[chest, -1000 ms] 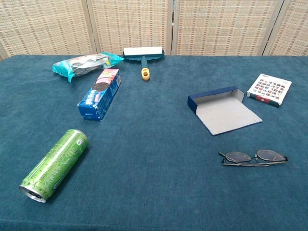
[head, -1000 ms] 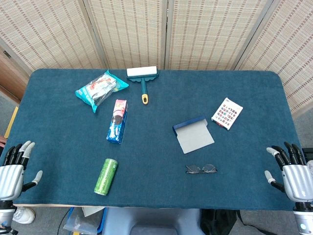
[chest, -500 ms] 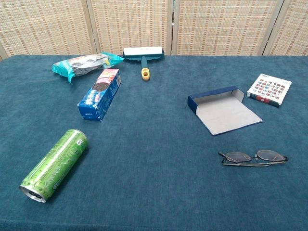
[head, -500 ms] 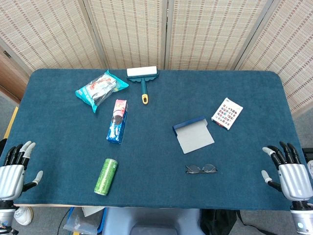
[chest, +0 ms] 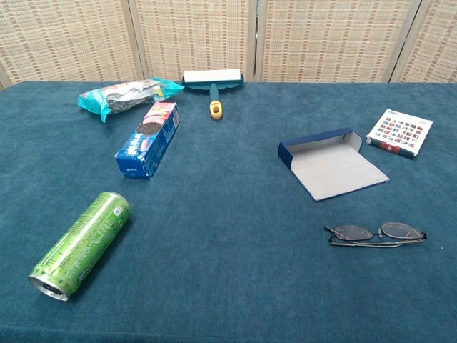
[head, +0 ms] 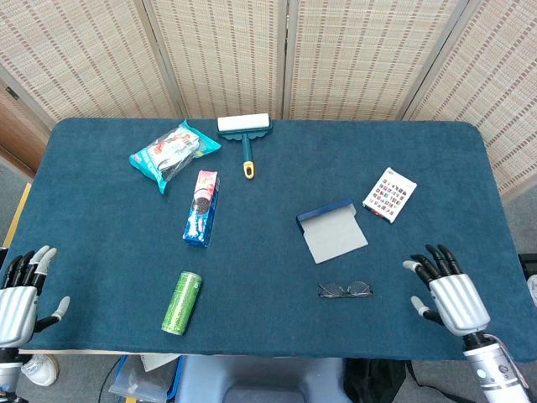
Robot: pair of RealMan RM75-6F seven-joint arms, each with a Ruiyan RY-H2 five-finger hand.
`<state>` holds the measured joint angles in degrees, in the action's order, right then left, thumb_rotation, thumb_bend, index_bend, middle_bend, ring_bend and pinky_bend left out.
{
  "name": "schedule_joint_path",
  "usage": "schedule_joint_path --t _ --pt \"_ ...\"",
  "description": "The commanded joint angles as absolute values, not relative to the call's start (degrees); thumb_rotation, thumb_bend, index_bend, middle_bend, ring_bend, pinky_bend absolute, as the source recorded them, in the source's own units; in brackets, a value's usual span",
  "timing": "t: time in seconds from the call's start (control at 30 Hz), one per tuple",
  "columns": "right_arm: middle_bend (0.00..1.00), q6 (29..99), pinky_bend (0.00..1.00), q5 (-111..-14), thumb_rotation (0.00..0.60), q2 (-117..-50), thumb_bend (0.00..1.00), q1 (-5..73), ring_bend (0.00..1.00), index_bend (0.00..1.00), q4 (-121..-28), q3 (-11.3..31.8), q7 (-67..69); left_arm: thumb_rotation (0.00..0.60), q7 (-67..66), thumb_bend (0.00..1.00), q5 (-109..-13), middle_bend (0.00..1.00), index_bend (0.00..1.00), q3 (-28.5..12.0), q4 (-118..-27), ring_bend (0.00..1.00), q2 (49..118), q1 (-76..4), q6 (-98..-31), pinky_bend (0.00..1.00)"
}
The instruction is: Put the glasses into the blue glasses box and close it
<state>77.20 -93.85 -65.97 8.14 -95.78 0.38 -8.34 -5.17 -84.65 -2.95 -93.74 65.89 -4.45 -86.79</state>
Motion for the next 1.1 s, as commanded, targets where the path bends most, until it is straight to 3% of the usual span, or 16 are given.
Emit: schedule_joint_path --t 0.03,0.6,1.1 --pt "0.2 73.5 0.0 -94.5 0.6 -68.1 0.28 10.8 0.05 0.26 -96.2 -0.2 -9.5 0.6 -5.1 0.31 -84.8 0.0 0.0 -2.8 -93.7 0.0 65.8 -4.4 -86.7 0.0" --pt "0.2 59.2 0.0 -90.0 0.6 -76.1 0.3 19.3 0.05 0.34 -92.3 -0.1 -15.7 0.6 -4.4 0.31 -85.3 0.0 0.01 -2.6 -93.2 0.0 66.0 -4.5 -86.4 0.0" --pt "0.2 56.0 0.0 -86.4 0.6 -80.8 0.33 23.0 0.05 0.38 -86.5 0.6 -15.8 0.6 -3.2 0.31 -85.0 0.0 0.01 -2.4 -92.1 0.0 66.0 -3.8 -86.7 0.0"
